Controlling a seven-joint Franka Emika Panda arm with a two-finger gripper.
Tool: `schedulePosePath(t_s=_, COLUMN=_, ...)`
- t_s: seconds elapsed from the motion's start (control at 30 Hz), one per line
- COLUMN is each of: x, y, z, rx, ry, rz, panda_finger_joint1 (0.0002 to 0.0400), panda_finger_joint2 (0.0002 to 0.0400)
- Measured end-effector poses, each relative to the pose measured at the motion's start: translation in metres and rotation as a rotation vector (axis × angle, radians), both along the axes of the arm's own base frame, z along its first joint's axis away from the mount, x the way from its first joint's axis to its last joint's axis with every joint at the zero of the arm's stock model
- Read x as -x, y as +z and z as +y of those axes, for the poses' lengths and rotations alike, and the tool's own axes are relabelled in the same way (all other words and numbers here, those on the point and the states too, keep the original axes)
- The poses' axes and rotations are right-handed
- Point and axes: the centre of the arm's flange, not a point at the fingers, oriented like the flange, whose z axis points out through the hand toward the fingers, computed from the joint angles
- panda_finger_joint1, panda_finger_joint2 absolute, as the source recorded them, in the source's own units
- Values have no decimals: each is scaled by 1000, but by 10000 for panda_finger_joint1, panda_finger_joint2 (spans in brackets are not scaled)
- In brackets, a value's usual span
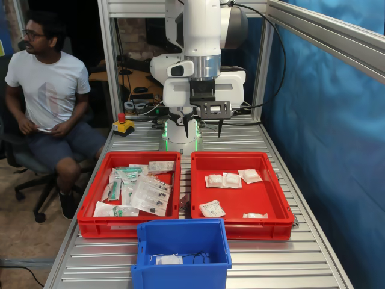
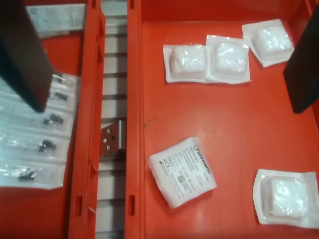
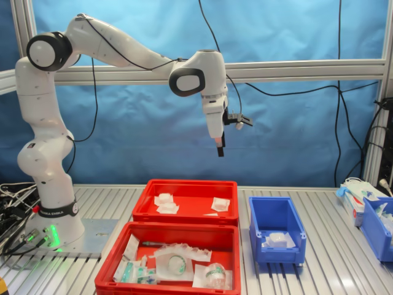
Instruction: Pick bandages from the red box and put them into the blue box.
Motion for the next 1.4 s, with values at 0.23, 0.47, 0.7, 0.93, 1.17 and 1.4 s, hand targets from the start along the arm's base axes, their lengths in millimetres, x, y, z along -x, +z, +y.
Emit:
schedulePosePath(t_s=0.23, x=-9, y=-11, z=1, rx=-4, ry=1, rz=-31, panda_finger_joint1=400, panda_finger_joint2=400)
schedulePosePath(t_s=0.47, x=-20, y=-37, z=2, rx=-6, ry=2, rz=-30, panda_finger_joint1=400, panda_finger_joint2=400)
schedulePosePath(t_s=0.7, x=-27, y=-58, z=3, rx=-7, ry=3, rz=-31, panda_finger_joint1=400, panda_finger_joint2=400)
schedulePosePath(t_s=0.93, x=-32, y=-75, z=8, rx=-8, ry=10, rz=-25, panda_finger_joint1=400, panda_finger_joint2=400)
schedulePosePath(t_s=1.17, x=-34, y=-89, z=12, rx=-7, ry=16, rz=-9, panda_finger_joint1=400, panda_finger_joint2=400)
schedulePosePath(t_s=1.4, x=-38, y=-101, z=16, rx=-6, ry=21, rz=5, panda_finger_joint1=400, panda_finger_joint2=400)
